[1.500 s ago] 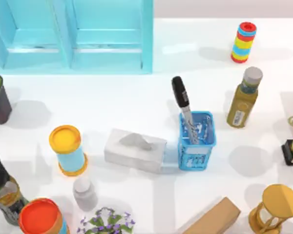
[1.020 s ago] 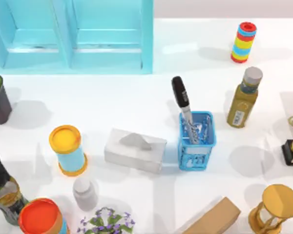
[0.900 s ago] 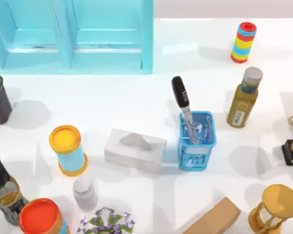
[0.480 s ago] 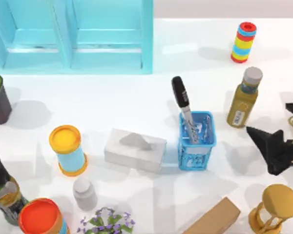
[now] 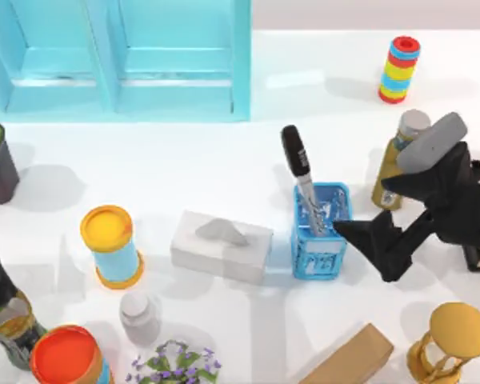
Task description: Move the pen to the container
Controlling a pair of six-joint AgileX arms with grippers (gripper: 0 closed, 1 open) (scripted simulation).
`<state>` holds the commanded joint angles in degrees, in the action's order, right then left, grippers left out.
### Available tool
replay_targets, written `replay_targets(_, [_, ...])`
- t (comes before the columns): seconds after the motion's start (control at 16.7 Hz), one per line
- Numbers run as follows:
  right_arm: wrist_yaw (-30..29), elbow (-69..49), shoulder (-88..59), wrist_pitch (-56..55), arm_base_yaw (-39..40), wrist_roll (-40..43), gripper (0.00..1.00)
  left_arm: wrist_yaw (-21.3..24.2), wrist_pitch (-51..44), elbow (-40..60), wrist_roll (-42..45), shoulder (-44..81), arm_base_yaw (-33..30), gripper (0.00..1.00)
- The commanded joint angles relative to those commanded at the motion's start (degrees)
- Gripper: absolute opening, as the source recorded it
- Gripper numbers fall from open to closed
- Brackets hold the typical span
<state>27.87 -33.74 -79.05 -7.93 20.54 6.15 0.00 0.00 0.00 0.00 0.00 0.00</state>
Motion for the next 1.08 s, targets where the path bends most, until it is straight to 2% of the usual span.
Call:
replay_targets(0.54, [-0.01, -0.84, -2.19, -1.54, 0.2, -0.15, 1.0, 0.0, 0.0, 0.0, 0.0, 0.0, 0.0, 1.0])
replay_targets(1.08, [-5.87, -8.68, -22.18, -15.59, 7.66, -4.91, 1.0, 0.0, 0.0, 0.0, 0.0, 0.0, 0.0, 1.0])
